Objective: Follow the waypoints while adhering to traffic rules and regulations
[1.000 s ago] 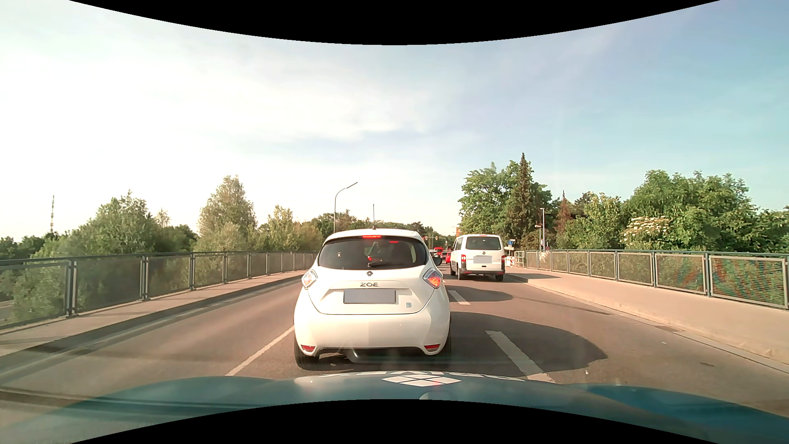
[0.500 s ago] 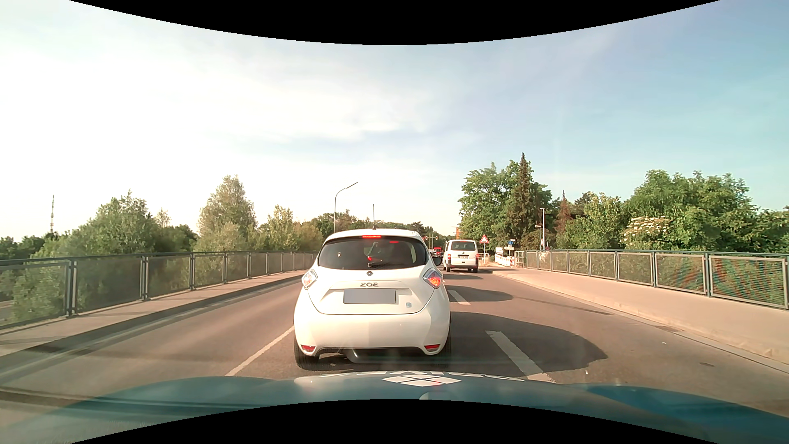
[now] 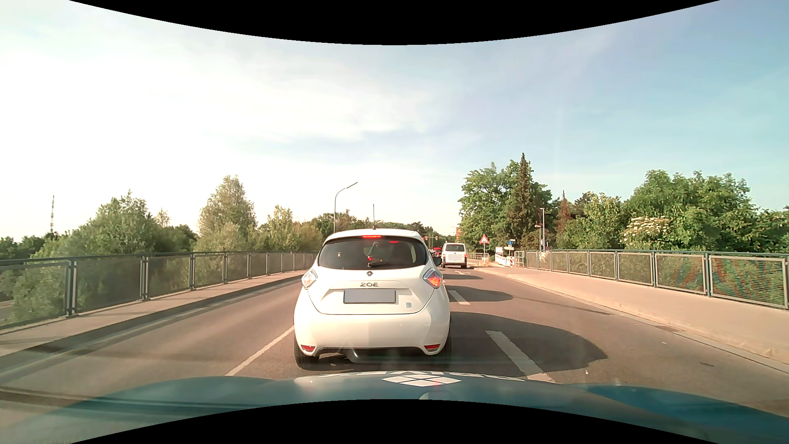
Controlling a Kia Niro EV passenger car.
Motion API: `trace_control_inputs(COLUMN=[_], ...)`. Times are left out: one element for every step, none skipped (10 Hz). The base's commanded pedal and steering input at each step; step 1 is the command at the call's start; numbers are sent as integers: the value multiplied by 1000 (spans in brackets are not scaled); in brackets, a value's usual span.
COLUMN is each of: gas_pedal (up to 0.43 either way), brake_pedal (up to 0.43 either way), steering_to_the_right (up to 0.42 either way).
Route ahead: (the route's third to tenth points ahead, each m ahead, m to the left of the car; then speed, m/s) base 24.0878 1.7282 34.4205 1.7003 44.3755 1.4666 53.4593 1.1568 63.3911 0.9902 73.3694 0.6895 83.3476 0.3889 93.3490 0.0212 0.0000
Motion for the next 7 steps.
trace_control_inputs(gas_pedal=[0,0,0,0,0,0,0], brake_pedal=[299,311,305,305,305,305,305], steering_to_the_right=[-2,-1,-1,-2,-1,-2,-1])
